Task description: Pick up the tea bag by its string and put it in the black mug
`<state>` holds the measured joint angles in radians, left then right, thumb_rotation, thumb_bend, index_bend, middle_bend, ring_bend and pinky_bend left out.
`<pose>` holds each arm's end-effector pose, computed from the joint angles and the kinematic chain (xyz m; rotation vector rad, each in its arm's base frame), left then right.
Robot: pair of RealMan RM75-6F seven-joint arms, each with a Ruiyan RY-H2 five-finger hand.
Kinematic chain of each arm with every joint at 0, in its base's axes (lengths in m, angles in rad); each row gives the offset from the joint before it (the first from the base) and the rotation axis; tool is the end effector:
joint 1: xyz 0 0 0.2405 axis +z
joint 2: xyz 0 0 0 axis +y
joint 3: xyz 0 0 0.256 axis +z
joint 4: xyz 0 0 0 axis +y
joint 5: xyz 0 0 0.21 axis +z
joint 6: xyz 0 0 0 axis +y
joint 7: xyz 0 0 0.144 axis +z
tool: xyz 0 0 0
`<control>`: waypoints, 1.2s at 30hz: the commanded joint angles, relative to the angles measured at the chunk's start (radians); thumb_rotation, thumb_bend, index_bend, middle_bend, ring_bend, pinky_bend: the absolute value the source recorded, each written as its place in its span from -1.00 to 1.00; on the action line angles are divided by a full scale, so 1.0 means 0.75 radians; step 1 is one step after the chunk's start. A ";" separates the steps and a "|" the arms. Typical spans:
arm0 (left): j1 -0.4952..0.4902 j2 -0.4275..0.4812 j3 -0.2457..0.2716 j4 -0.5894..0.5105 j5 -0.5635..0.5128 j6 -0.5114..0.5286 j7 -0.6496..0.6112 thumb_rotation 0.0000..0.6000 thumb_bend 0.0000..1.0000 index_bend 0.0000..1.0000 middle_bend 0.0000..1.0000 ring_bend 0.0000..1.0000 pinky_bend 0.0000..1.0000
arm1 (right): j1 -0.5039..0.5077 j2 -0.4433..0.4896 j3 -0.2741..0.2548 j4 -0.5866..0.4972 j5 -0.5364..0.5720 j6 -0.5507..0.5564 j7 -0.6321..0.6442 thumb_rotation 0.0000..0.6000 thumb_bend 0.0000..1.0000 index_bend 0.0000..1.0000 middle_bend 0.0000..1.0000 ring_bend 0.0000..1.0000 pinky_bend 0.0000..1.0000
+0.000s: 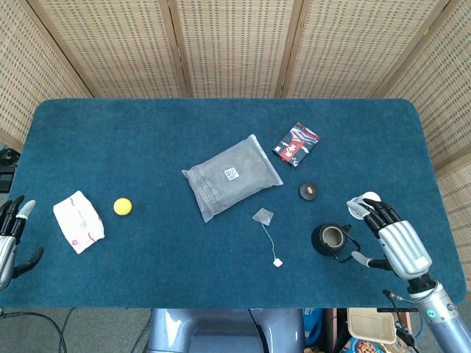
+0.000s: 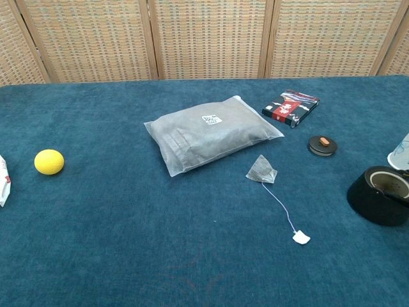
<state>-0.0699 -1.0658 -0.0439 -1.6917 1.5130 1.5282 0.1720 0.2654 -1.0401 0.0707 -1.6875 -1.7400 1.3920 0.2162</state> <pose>-0.2982 0.1742 0.1728 -1.4137 -0.7686 -0.8155 -0.2375 -0.2259 0.1538 1.6964 -0.9035 1.2391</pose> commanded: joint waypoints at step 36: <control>-0.056 0.054 -0.052 0.005 -0.043 -0.044 0.008 1.00 -0.35 -0.94 -1.00 -1.00 -1.00 | 0.505 -0.298 -0.002 -0.049 0.090 -0.650 -0.242 1.00 -0.25 -0.14 0.69 0.72 0.80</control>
<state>-0.1121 -1.0257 -0.0830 -1.6878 1.4810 1.4954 0.1776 0.6367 -1.2422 0.0713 -1.7406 -1.6893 0.9196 0.0589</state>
